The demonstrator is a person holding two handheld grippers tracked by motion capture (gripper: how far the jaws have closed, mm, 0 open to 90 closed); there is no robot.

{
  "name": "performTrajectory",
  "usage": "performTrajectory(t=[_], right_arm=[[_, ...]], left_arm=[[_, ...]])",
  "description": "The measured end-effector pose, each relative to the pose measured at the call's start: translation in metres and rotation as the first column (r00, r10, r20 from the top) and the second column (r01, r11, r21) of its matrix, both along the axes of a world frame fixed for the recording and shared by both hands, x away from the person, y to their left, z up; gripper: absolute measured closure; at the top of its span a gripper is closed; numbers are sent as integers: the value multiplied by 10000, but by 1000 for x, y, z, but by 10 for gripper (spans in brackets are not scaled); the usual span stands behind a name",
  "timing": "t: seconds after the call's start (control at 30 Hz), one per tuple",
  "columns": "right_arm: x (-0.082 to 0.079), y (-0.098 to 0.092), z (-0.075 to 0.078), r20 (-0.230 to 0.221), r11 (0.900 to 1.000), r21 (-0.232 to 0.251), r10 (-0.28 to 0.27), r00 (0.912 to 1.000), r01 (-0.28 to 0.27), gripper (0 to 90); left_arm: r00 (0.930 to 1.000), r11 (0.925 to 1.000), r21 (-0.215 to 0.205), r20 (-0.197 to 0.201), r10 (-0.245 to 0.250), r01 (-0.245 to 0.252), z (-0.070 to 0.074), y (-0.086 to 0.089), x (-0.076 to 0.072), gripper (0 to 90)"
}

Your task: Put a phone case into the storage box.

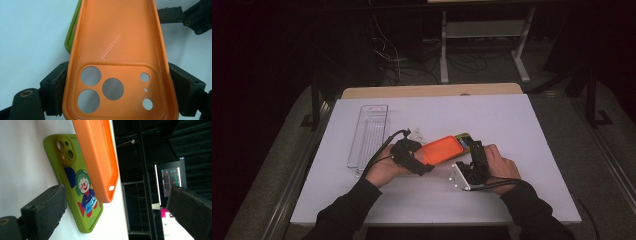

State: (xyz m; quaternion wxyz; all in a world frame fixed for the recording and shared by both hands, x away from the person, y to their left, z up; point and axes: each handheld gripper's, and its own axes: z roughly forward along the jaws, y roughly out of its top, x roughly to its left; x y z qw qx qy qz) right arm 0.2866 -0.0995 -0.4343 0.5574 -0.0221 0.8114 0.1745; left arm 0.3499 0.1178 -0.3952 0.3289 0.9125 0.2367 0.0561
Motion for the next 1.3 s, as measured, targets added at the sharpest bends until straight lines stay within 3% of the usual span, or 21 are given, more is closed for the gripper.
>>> performTrajectory(t=[0.03,0.13,0.2,0.23,0.4,0.63,0.9,1.1,1.3], right_arm=[[1,0,1,183,9996,-231,171,9997,-167,32],[-3,4,-2,282,10000,72,9,9996,-11,53],[-3,8,-2,415,9999,-61,159,9990,-157,62],[-1,8,-2,648,9989,-347,350,9973,-328,64],[0,14,-3,888,9971,-507,608,9942,-564,92],[-1,26,-10,1646,9959,-492,835,9828,-764,179],[-2,28,-15,1800,9942,-746,899,9796,-776,293],[-5,28,-16,1415,9917,-1002,944,9854,-806,495],[-6,28,-16,1456,9901,-1038,1095,9833,-948,629]], left_arm=[[10000,10000,-40,-3,34,-34,0,0,0,160],[10000,10000,26,26,-18,18,0,0,0,160],[10000,9999,-99,19,88,-88,-1,-1,-1,160],[10000,10000,-25,32,21,-21,0,-1,0,160],[10000,10000,-16,75,24,-24,0,0,0,160],[10000,10000,-20,86,21,-21,0,0,0,160],[9999,9999,-95,106,65,-64,0,-1,-1,160],[9999,9998,-154,114,107,-105,0,-1,-1,160],[9999,9998,-178,96,35,-33,0,-1,-1,160]])
